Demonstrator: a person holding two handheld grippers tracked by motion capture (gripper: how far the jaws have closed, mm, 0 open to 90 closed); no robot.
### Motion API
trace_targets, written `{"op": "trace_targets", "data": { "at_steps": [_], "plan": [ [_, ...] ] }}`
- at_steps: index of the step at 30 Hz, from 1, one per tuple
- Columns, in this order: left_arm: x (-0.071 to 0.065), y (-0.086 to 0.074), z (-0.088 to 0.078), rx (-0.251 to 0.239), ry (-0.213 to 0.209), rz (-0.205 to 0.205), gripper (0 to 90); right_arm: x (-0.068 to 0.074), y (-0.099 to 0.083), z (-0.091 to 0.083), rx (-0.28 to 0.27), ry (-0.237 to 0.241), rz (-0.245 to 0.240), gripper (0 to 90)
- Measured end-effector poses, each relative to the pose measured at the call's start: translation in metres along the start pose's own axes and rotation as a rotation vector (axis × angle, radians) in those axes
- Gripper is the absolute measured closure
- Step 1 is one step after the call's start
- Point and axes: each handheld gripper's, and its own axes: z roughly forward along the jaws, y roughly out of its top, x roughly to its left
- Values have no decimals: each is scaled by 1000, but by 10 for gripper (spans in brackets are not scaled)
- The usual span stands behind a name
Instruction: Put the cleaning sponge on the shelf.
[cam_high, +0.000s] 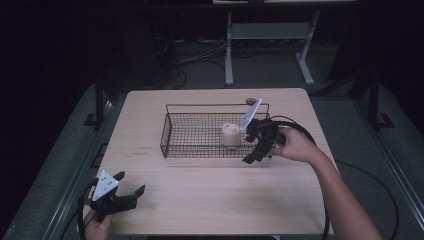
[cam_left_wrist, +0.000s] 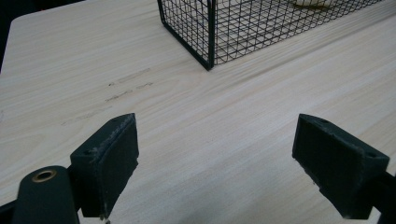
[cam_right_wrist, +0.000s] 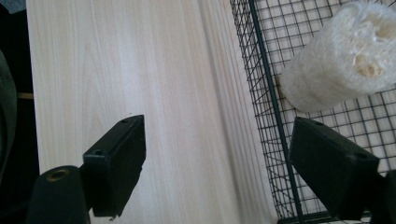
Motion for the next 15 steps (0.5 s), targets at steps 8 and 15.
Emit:
{"op": "trace_targets", "data": {
  "at_steps": [8, 15],
  "plan": [
    [-1, 0, 0, 1, -1, 1, 137, 1, -14, 3, -5, -4, 22, 184],
    [-1, 0, 1, 3, -1, 1, 137, 5, -24, 7, 5, -1, 35, 184]
  ]
}}
